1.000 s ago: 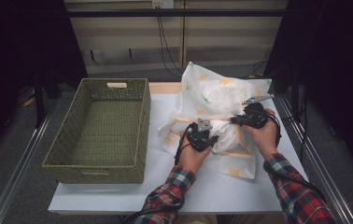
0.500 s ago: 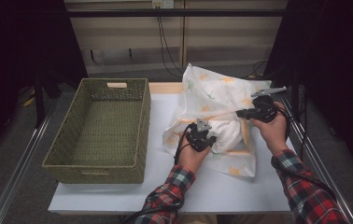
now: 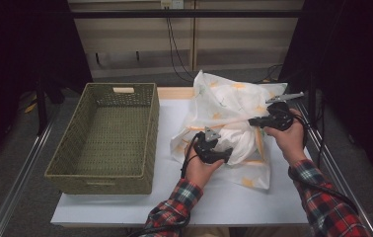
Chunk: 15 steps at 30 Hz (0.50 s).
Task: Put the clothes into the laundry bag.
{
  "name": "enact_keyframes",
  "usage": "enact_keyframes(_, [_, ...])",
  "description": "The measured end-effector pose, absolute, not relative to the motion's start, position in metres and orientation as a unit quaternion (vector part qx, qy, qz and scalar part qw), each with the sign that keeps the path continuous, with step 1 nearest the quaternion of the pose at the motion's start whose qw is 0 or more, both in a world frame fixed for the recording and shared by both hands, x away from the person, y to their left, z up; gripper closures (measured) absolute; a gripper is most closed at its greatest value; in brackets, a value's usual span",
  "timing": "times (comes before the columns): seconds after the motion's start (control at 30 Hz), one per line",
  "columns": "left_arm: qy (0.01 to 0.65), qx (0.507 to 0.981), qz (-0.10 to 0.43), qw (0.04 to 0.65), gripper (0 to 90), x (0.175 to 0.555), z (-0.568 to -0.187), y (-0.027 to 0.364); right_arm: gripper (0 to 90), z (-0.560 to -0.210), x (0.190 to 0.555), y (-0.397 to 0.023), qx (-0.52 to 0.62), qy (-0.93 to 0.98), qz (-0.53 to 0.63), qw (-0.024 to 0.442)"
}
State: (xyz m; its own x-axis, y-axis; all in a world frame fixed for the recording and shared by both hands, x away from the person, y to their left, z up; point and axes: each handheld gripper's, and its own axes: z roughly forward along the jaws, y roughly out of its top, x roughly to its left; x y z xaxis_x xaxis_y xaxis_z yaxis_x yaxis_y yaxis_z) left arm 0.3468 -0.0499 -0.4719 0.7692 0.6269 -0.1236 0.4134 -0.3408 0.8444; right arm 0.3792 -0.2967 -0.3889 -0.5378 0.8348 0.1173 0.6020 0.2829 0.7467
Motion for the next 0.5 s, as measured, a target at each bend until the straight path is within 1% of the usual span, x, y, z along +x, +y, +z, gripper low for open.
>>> enact_keyframes(0.07, [0.310,0.816,0.112,0.475,27.7,0.343,-0.467,-0.051,88.8,-0.389,0.379,-0.297,0.458,0.787,0.386,0.150])
enact_keyframes(0.13, [0.297,0.820,0.126,0.472,27.4,0.340,-0.463,-0.053,88.8,-0.388,0.378,-0.297,0.456,0.787,0.388,0.151])
enact_keyframes(0.17, [0.293,0.820,0.125,0.476,29.4,0.338,-0.461,-0.054,88.8,-0.387,0.378,-0.297,0.455,0.787,0.388,0.153])
enact_keyframes(0.2, [0.287,0.825,0.117,0.473,39.8,0.336,-0.460,-0.055,88.7,-0.387,0.378,-0.297,0.455,0.787,0.388,0.151])
enact_keyframes(0.23, [0.287,0.827,0.110,0.471,43.4,0.334,-0.461,-0.058,88.8,-0.386,0.378,-0.297,0.455,0.787,0.387,0.151])
enact_keyframes(0.27, [0.280,0.831,0.113,0.467,40.4,0.333,-0.462,-0.061,88.8,-0.386,0.378,-0.296,0.453,0.788,0.389,0.151])
enact_keyframes(0.3, [0.273,0.836,0.117,0.461,40.3,0.331,-0.463,-0.064,88.8,-0.386,0.377,-0.296,0.455,0.788,0.386,0.151])
enact_keyframes(0.37, [0.268,0.840,0.112,0.459,44.8,0.331,-0.466,-0.069,88.8,-0.386,0.377,-0.295,0.456,0.787,0.388,0.148])
enact_keyframes(0.47, [0.258,0.844,0.114,0.456,41.7,0.334,-0.472,-0.075,88.8,-0.387,0.376,-0.295,0.455,0.788,0.389,0.146])
enact_keyframes(0.5, [0.255,0.848,0.122,0.447,40.4,0.336,-0.478,-0.081,88.8,-0.388,0.375,-0.294,0.455,0.789,0.387,0.144])
